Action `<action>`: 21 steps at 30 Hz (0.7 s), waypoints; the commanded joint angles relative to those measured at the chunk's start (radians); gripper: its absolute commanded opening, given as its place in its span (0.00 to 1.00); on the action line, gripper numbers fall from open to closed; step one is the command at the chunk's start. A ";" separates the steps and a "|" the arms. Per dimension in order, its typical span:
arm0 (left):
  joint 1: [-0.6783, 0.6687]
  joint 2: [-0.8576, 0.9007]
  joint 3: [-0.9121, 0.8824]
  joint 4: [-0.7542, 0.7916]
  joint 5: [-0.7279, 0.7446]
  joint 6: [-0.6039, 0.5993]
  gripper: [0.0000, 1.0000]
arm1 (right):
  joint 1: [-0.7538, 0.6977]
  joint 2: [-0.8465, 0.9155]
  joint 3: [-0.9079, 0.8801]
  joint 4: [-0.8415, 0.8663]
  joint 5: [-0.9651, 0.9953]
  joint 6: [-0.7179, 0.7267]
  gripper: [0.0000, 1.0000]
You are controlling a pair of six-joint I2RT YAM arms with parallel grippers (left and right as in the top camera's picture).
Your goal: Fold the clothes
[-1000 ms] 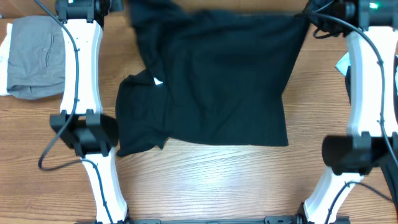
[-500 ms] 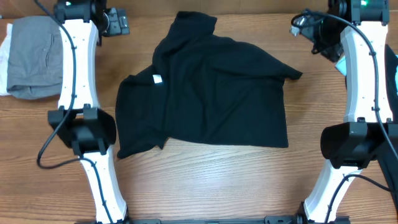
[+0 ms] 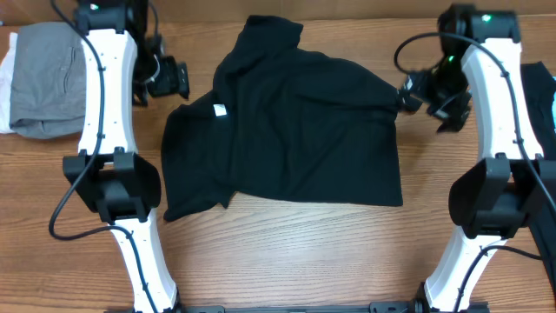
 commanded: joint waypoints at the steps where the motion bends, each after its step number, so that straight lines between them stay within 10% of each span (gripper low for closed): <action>1: -0.002 0.016 -0.096 -0.003 -0.012 -0.042 0.93 | 0.025 -0.039 -0.087 0.008 0.019 0.027 0.84; 21: 0.056 0.016 -0.546 0.266 -0.052 -0.137 0.96 | 0.135 -0.045 -0.421 0.196 0.032 0.053 0.88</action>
